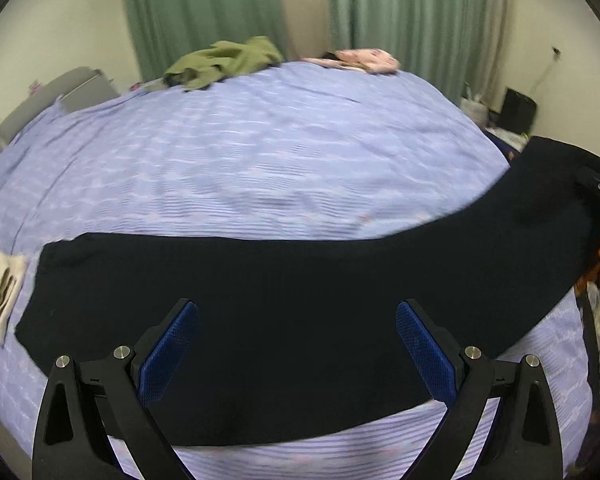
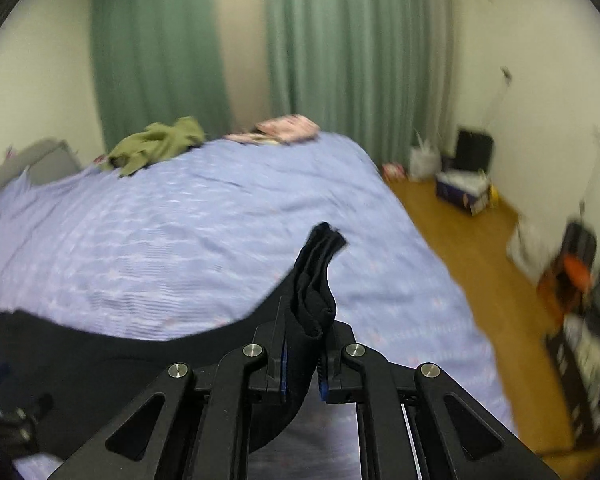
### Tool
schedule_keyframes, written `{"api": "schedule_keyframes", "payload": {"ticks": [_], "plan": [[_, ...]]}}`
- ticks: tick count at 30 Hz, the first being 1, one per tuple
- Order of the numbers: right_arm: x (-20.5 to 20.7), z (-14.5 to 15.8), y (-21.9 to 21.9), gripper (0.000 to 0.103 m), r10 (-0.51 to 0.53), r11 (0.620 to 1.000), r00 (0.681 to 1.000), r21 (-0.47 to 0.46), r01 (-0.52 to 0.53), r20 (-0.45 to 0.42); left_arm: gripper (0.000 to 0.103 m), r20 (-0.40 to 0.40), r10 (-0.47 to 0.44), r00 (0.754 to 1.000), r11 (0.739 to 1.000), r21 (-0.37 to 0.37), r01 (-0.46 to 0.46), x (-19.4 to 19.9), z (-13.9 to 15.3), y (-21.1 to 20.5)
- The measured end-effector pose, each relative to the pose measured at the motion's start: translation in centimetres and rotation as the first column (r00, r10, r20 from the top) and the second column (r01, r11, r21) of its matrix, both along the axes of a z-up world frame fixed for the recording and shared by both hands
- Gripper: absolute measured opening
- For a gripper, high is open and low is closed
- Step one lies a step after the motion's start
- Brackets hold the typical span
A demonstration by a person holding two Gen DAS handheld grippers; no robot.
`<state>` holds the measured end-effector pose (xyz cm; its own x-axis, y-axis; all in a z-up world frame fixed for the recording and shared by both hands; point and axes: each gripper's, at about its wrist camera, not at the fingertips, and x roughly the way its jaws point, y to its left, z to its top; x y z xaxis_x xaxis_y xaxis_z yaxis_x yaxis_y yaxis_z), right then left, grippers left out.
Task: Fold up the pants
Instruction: 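Fold the leg ends with the right gripper over onto the waistband half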
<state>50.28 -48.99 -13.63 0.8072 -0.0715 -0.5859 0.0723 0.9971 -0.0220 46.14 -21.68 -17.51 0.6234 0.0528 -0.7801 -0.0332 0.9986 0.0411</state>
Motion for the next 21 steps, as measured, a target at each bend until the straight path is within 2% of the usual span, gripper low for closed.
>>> {"api": "schedule_keyframes", "payload": {"ticks": [7, 12, 16, 21], "plan": [[-1.2, 3.1, 12.0, 0.01, 0.147, 0.977, 0.989, -0.161, -0.14, 0.031, 0.101, 0.007, 0.089, 0.996, 0.996, -0.01, -0.089, -1.1, 2.3, 10.9], [-1.2, 2.4, 21.0, 0.01, 0.244, 0.94, 0.97, -0.243, -0.238, -0.006, 0.101, -0.008, 0.139, 0.99, 0.99, -0.035, -0.139, -2.0, 2.1, 18.1], [-1.0, 0.2, 28.2, 0.01, 0.315, 0.91, 0.947, -0.265, -0.319, -0.061, 0.101, -0.033, 0.136, 0.99, 0.989, -0.056, -0.138, -1.9, 0.3, 22.6], [0.7, -7.1, 35.7, 0.01, 0.365, 0.89, 0.908, -0.21, -0.405, -0.203, 0.101, -0.106, 0.114, 0.988, 0.993, -0.027, -0.118, -1.0, -4.1, 26.4]]}}
